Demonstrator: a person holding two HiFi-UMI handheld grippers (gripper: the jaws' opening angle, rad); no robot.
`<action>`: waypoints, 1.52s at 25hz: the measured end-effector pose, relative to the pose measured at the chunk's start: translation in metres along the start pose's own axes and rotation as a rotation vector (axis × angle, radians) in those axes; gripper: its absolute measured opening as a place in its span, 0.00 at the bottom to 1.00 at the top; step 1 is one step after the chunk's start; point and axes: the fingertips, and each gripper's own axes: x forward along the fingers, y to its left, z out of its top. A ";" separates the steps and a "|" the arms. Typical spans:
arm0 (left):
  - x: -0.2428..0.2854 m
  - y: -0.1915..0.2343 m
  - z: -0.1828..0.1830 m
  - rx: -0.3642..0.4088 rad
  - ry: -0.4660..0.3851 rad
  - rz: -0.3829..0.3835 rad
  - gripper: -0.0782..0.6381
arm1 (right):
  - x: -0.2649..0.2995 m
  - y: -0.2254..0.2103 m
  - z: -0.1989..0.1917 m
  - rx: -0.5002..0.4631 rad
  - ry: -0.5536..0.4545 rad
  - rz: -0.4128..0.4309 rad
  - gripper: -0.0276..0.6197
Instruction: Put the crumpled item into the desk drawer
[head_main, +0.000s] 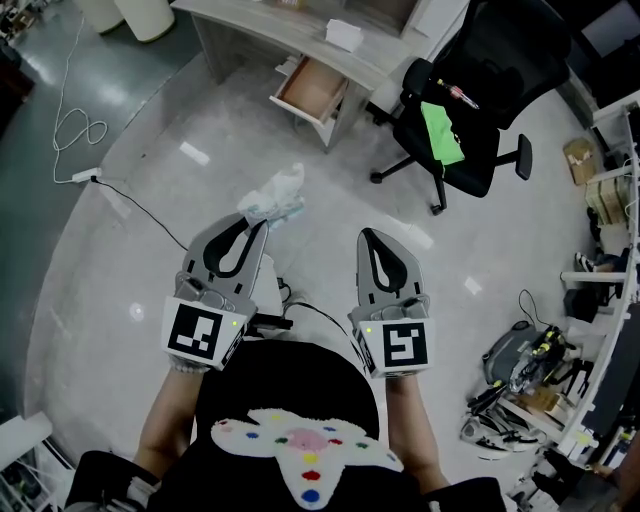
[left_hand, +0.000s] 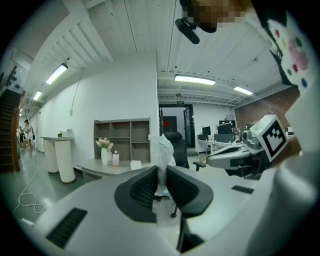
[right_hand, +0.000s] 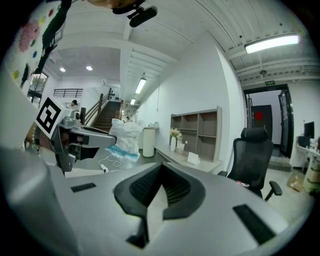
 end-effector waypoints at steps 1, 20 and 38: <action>0.001 0.000 0.000 -0.001 -0.001 -0.001 0.20 | 0.000 -0.001 0.000 0.001 0.003 0.000 0.05; 0.078 0.054 0.012 -0.001 -0.014 -0.047 0.20 | 0.077 -0.025 0.019 -0.001 -0.008 -0.034 0.05; 0.186 0.169 0.039 -0.016 -0.051 -0.123 0.20 | 0.217 -0.054 0.059 -0.014 0.037 -0.111 0.05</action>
